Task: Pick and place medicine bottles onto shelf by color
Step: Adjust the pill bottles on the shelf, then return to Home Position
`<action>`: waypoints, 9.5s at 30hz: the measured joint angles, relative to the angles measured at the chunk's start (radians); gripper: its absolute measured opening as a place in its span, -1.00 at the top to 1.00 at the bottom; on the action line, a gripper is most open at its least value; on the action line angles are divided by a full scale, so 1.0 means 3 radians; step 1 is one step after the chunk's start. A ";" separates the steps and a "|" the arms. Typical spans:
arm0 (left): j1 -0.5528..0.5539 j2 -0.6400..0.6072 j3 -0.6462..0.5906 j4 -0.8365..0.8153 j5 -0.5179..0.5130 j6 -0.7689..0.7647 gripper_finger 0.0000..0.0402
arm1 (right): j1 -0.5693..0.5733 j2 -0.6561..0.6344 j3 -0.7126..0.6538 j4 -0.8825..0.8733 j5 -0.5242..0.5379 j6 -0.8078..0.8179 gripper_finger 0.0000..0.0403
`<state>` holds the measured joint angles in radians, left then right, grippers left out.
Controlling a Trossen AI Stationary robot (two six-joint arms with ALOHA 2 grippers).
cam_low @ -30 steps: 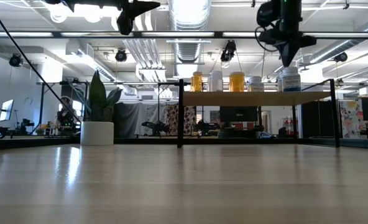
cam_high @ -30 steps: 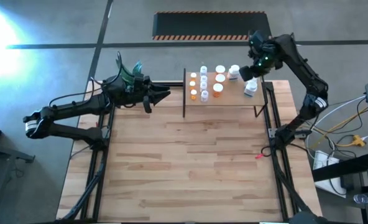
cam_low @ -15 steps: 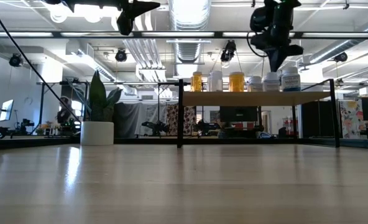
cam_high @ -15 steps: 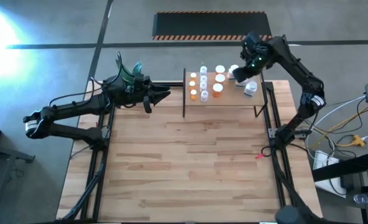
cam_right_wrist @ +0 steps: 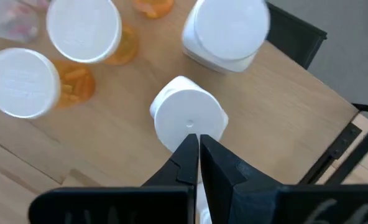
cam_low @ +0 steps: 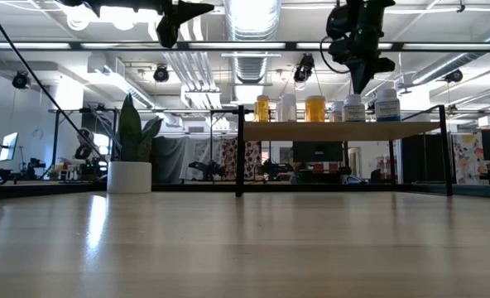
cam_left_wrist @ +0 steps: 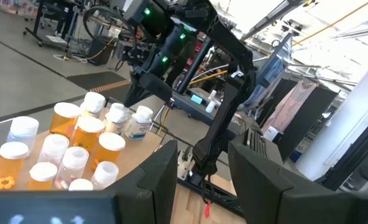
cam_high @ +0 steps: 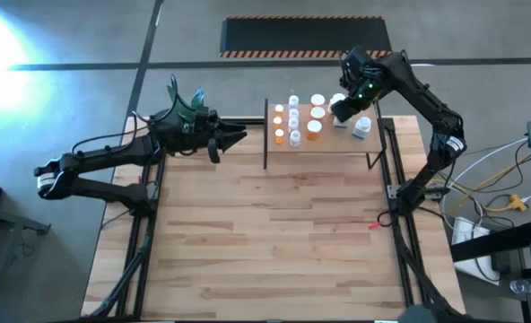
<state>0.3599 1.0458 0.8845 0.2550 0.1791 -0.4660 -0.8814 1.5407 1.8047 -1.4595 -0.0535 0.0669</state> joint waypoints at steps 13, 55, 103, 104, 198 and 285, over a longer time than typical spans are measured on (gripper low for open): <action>-0.0001 0.0046 -0.0006 0.0059 0.0000 0.0001 0.37 | 0.0000 -0.0406 0.0141 -0.0396 0.0004 0.0905 0.96; -0.0001 0.0074 -0.0001 0.0095 0.0000 0.0003 0.37 | 0.0021 -0.0697 -0.0450 -0.0299 0.0286 0.0705 0.96; -0.0001 0.0131 0.0019 0.0437 -0.0043 0.0000 0.37 | 0.0284 -0.2378 -0.1293 0.1634 -0.1372 0.0031 0.96; -0.0001 0.0138 0.0018 0.0465 -0.0079 0.0001 0.37 | 0.0285 -0.2544 -0.1511 0.1840 -0.1469 0.0184 0.96; -0.1072 -0.2306 -0.2912 0.1045 -0.1699 0.1194 1.00 | 0.2611 -0.4799 -0.5971 0.4906 0.0007 0.0822 0.96; -0.1069 -0.2314 -0.2843 -0.0767 -0.1485 0.1492 1.00 | 0.2609 -0.4779 -0.5974 0.4929 0.0009 0.0822 0.96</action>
<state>0.0391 0.3515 0.0315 0.0250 -0.2664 -0.0185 -0.0986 0.1070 0.0124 0.0193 -0.0509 0.3134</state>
